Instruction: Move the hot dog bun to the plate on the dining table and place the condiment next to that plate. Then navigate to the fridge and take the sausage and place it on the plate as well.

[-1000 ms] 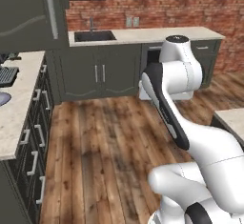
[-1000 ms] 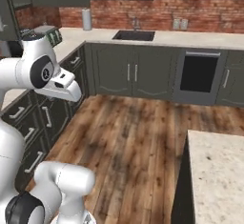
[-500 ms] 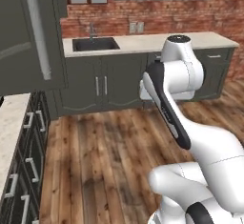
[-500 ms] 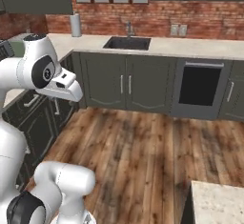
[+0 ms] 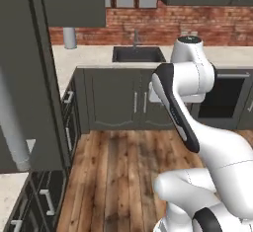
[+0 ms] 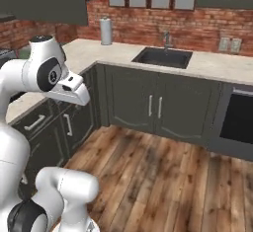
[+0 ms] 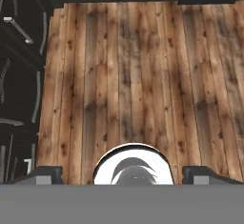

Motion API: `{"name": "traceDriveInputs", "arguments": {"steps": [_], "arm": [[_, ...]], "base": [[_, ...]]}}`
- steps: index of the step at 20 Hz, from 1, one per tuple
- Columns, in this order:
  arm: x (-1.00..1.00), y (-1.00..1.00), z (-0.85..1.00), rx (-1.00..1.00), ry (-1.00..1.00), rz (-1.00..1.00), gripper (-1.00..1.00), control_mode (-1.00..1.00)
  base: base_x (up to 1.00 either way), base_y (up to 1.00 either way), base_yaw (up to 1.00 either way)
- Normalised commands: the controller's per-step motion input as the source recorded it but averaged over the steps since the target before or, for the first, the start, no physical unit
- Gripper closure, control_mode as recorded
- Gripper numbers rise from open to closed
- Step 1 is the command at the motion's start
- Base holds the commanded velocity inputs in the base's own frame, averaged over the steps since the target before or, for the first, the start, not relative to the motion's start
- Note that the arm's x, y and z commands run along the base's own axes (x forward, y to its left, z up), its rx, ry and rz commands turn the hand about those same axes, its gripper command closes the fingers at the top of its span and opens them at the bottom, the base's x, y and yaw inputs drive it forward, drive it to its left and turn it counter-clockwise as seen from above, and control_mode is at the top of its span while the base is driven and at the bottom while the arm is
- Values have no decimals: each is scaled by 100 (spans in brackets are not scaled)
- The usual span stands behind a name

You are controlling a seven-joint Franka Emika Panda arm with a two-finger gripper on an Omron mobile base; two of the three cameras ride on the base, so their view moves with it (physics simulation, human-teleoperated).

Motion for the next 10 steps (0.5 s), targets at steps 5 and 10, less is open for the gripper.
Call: {"name": "traceDriveInputs", "arguments": {"steps": [5, 10], "arm": [[0, 0, 0, 0, 0, 0, -100, 100], [0, 0, 0, 0, 0, 0, -100, 100]], "base": [[87, 0, 67], [67, -1, 76]]}}
